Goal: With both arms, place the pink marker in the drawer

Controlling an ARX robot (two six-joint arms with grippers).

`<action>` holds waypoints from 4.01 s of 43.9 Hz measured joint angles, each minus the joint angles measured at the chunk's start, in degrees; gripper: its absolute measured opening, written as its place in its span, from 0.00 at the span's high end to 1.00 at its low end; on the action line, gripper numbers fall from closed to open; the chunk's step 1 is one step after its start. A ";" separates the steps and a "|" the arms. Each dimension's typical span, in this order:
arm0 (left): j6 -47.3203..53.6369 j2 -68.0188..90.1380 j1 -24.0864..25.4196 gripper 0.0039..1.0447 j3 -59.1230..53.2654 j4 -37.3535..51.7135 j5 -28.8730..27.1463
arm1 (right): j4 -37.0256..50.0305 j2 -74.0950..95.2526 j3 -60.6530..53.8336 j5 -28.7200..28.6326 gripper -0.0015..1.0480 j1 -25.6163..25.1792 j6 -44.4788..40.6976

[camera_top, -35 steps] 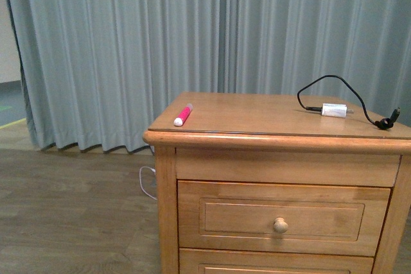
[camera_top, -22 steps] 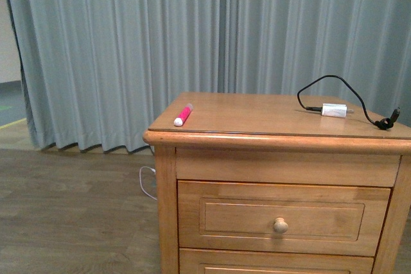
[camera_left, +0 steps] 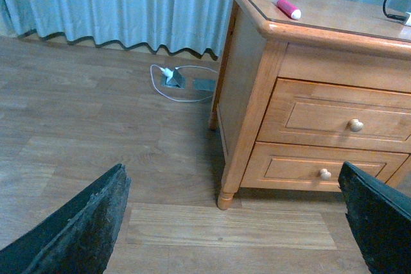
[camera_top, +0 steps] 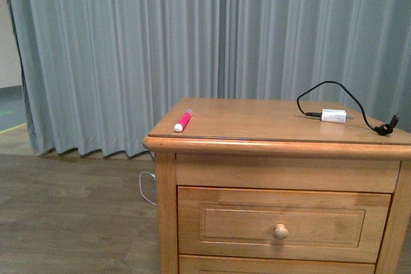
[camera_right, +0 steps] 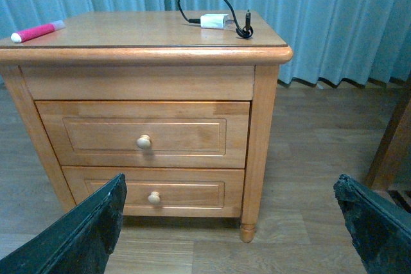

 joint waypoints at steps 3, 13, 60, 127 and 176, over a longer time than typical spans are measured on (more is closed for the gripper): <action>0.00 0.00 0.00 0.06 0.00 0.00 0.00 | 0.00 0.00 0.00 0.00 0.08 0.00 0.00; 0.00 0.00 0.00 0.06 0.00 0.00 0.00 | -5.99 5.84 2.75 15.93 0.08 6.08 4.09; 0.00 0.00 0.00 0.06 0.00 0.00 0.00 | 29.59 114.20 54.36 11.65 0.08 13.29 4.37; 0.00 0.00 0.00 0.06 0.00 0.00 0.00 | 36.30 133.48 70.42 10.99 0.23 15.50 10.86; 0.00 0.00 0.00 0.06 0.00 0.00 0.00 | 29.79 112.69 43.19 9.68 0.80 20.46 14.86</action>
